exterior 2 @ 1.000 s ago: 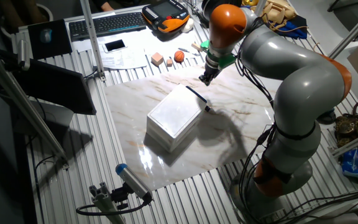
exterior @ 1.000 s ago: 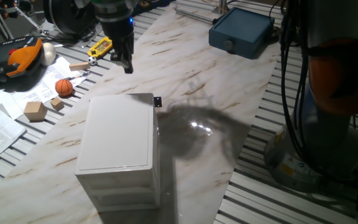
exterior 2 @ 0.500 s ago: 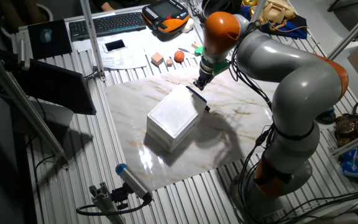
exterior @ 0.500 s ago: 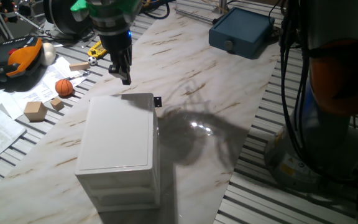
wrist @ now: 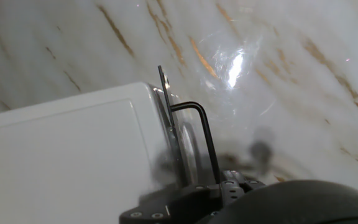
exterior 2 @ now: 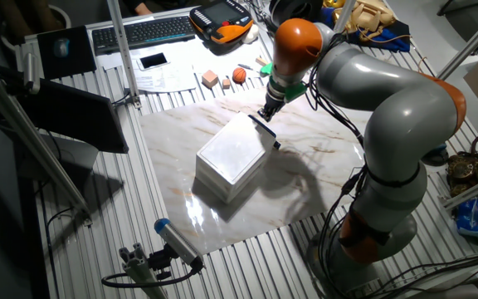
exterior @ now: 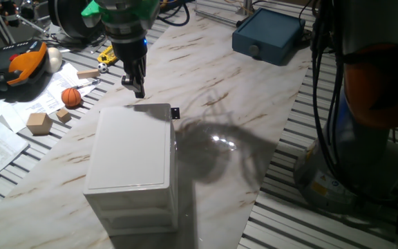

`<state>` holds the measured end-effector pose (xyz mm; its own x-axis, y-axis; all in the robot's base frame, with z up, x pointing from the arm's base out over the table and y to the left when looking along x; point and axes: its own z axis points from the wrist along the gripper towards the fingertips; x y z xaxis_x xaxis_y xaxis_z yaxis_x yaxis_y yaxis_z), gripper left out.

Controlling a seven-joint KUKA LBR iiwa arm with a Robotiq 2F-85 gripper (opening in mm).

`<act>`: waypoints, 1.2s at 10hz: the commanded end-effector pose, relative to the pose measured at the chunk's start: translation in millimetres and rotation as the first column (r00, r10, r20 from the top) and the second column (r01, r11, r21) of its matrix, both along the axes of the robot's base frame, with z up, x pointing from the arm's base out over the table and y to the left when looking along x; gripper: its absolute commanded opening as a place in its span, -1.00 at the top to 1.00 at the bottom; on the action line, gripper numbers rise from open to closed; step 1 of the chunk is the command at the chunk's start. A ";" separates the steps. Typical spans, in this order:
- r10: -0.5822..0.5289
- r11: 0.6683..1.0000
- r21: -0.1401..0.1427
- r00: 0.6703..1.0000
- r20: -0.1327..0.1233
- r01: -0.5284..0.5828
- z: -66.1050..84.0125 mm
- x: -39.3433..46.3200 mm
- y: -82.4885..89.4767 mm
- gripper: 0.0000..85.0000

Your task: Take something out of a drawer

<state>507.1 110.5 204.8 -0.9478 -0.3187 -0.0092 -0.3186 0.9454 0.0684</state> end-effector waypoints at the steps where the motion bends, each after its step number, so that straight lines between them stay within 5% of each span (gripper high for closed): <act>1: -0.011 1.000 0.006 1.000 0.002 0.011 0.0 0.0 0.1 1.00; 3: -0.054 0.999 0.003 0.998 0.023 0.054 0.0 0.0 0.1 1.00; 8: -0.013 0.999 -0.031 1.000 0.016 0.013 -0.7 0.1 0.4 1.00; 12: -0.019 1.000 -0.025 1.000 0.020 0.020 -3.9 0.1 3.6 1.00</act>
